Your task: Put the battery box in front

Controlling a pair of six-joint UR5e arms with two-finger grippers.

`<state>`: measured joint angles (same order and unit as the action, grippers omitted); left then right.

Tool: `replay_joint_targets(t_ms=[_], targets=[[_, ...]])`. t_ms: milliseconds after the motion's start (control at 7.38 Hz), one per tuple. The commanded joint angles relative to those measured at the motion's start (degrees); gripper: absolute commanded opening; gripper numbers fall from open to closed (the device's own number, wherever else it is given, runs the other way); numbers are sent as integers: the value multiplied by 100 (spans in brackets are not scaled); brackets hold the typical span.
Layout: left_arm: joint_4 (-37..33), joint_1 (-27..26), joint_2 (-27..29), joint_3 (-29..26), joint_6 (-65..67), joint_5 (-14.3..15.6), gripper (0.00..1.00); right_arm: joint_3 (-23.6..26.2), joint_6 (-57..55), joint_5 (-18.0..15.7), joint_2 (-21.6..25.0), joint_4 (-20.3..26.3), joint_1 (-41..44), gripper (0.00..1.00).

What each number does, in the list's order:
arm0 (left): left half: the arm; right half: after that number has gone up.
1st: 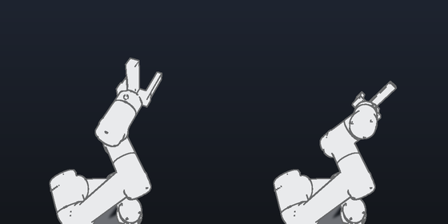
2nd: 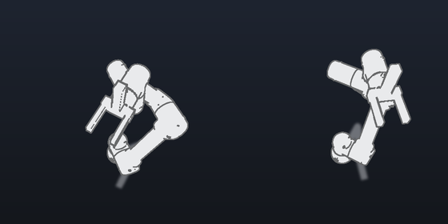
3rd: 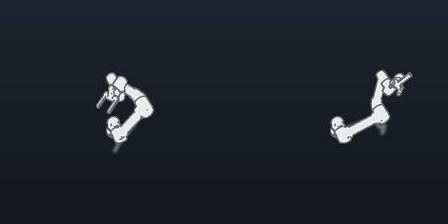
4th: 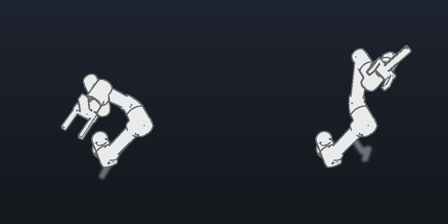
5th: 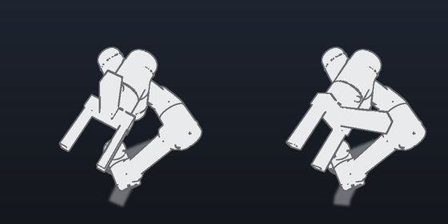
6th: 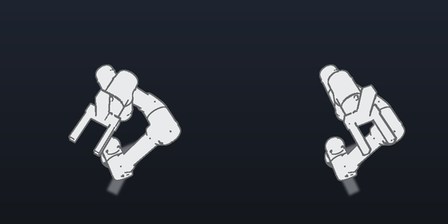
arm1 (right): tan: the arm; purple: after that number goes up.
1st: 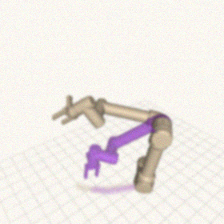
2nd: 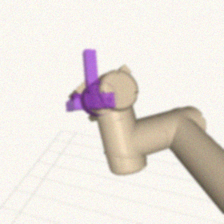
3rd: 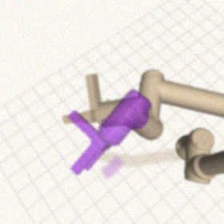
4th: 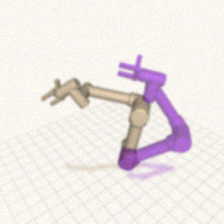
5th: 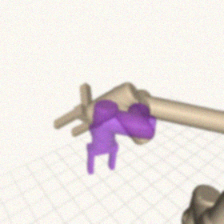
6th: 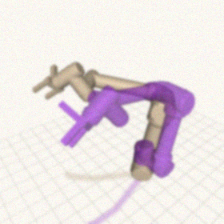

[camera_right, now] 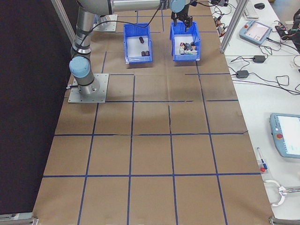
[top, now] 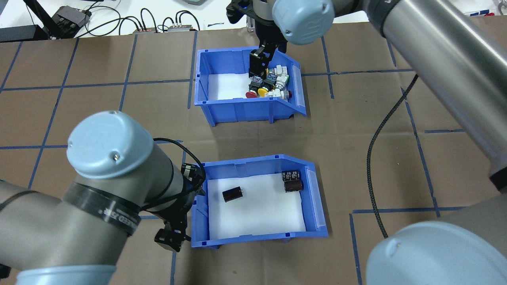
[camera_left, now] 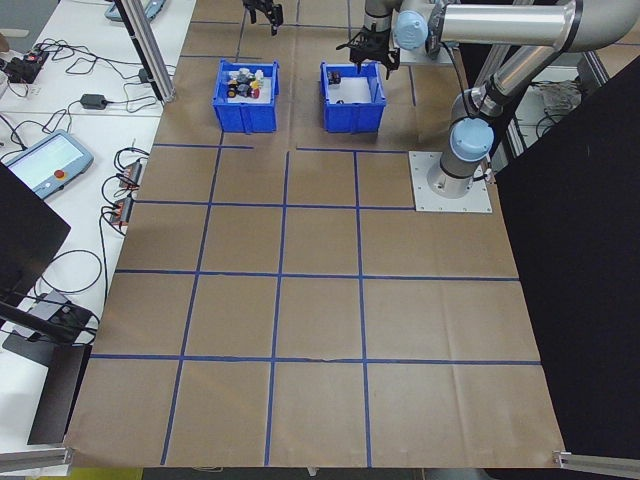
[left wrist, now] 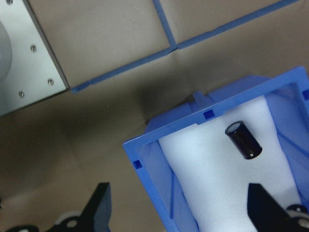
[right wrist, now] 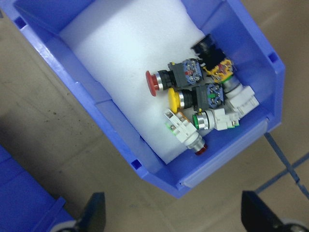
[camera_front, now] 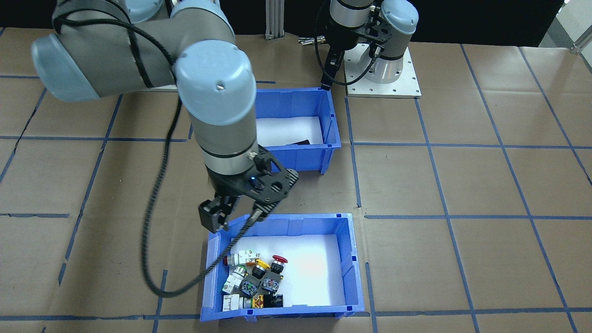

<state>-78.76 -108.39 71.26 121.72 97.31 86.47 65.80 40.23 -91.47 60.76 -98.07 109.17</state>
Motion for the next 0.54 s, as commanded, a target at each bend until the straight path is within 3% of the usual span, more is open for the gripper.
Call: replay_joint_targets(t_ms=[0,136,407], targets=[[1820,-838,203,788,2361,10,99,-94,1348,15,-292,-63,507,100],[2316,-1094,439,957,3111,19,99,-76,1808,24,-327,-63,595,100],[2400,-1438,687,994,3689,-25,99,81,2366,85,-380,-63,754,100]])
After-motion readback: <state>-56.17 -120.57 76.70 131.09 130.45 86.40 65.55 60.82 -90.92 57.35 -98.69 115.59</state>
